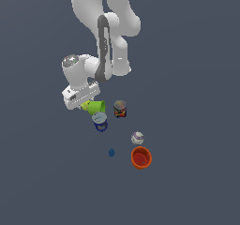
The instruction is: Pick up a designated object from a clutter of objects.
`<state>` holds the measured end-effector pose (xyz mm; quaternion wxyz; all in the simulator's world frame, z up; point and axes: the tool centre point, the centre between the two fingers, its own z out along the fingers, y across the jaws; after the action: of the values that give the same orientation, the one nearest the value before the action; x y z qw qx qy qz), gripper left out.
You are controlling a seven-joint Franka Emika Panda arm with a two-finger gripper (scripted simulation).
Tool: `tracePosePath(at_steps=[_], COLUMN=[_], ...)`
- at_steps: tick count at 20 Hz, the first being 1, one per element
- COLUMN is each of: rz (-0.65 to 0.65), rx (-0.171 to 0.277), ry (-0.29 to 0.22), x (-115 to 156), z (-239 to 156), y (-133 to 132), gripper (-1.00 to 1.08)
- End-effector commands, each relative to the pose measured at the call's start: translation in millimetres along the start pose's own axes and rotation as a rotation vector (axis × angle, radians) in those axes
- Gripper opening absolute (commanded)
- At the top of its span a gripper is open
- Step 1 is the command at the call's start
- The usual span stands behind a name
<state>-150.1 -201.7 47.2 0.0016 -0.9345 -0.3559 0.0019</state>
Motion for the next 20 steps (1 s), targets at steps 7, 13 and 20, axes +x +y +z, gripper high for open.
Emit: tracePosePath(at_steps=[7, 13, 20], rz=[-0.001, -0.001, 0.000], rx=[-0.004, -0.005, -0.006], ry=[0.001, -0.001, -0.002], x=[18, 39, 68], z=[-35, -77, -136], y=[10, 23, 40], gripper=[-1.00, -1.00, -1.00])
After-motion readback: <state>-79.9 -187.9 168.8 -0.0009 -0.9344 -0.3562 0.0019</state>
